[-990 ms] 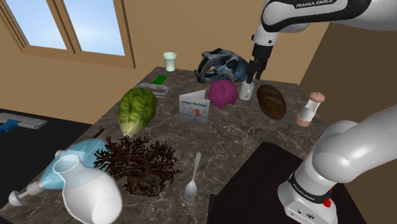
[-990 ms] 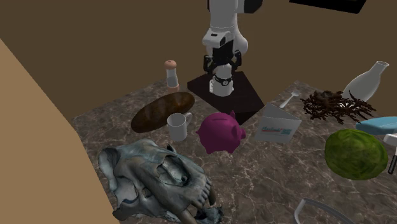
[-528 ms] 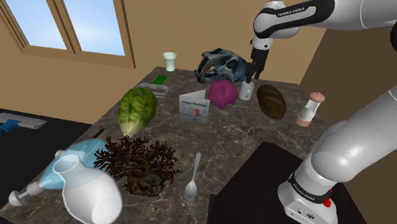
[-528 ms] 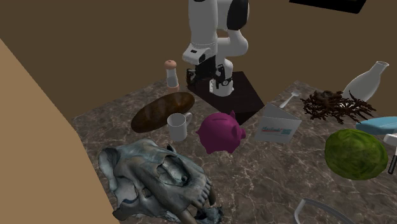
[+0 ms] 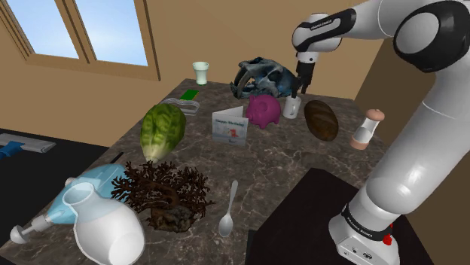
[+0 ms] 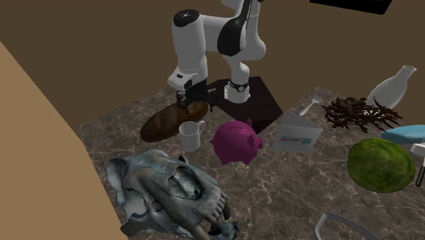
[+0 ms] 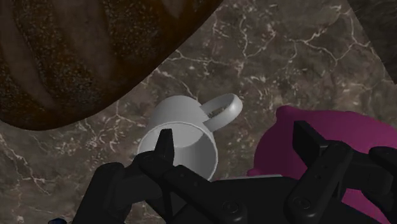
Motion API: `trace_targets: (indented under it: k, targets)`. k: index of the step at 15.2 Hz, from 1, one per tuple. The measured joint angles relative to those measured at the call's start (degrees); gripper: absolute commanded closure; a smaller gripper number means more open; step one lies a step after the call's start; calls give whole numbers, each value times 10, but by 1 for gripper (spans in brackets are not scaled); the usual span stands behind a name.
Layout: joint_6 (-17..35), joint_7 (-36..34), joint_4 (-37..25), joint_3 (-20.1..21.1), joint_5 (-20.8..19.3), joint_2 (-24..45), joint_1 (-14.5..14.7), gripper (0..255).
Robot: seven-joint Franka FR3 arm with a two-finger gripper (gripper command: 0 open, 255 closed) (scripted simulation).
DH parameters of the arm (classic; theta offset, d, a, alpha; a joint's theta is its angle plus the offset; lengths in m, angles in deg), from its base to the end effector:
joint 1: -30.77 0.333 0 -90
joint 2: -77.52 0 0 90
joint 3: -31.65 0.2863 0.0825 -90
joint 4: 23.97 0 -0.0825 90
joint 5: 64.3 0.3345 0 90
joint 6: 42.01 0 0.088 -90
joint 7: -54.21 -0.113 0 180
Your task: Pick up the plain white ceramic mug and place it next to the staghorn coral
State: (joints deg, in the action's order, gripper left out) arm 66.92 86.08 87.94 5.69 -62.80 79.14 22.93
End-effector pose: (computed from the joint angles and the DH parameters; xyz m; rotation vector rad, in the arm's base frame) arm 0.4245 -0.2800 0.4407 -3.0875 0.0671 0.0903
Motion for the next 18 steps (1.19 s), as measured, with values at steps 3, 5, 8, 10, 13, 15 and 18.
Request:
trace_targets:
  k: [3,5,8,10,13,15,18]
  targets:
    - [6,27,-53,-10,24,66,-16,0]
    - [6,49,-94,-16,42,113,-33,0]
    - [8,67,-134,-18,60,162,-51,0]
    - [20,69,-127,-17,63,167,-53,0]
    - [39,73,-114,-16,67,175,-54,0]
    - [55,74,-101,-15,69,178,-54,0]
    - [58,75,-100,-14,70,180,-54,0]
